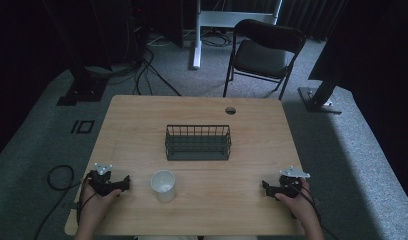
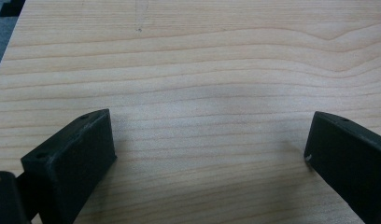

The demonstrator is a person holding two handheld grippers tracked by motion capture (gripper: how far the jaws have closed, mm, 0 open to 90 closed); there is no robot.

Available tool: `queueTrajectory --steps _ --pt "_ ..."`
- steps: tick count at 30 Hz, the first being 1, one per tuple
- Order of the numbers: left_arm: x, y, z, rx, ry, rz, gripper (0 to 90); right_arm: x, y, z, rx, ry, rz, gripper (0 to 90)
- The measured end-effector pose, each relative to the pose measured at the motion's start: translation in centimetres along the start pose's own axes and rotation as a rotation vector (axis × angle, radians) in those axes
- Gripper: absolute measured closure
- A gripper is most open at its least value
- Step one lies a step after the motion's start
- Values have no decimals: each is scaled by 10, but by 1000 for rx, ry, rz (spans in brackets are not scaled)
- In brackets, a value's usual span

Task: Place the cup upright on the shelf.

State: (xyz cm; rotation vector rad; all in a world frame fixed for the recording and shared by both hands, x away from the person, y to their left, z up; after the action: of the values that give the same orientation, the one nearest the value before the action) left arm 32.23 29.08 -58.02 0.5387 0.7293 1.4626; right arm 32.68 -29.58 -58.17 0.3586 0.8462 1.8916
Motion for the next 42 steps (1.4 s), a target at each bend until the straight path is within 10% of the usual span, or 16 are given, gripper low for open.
queueTrajectory --steps 42 --pt "0 0 0 0 0 0 20 17 5 18 -38 50 37 121"
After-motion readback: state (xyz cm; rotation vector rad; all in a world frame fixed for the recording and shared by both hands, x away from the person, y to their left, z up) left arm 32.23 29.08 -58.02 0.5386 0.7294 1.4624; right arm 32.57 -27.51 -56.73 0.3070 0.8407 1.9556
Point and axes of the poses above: each handheld gripper's, and its own axes: y roughly backward along the jaws, z roughly out of its top, x roughly to its left, the point moved 4 cm from there along -y, roughly forward along the jaws, and after that the axes turned 10 degrees about y, right-handed, at the moved point
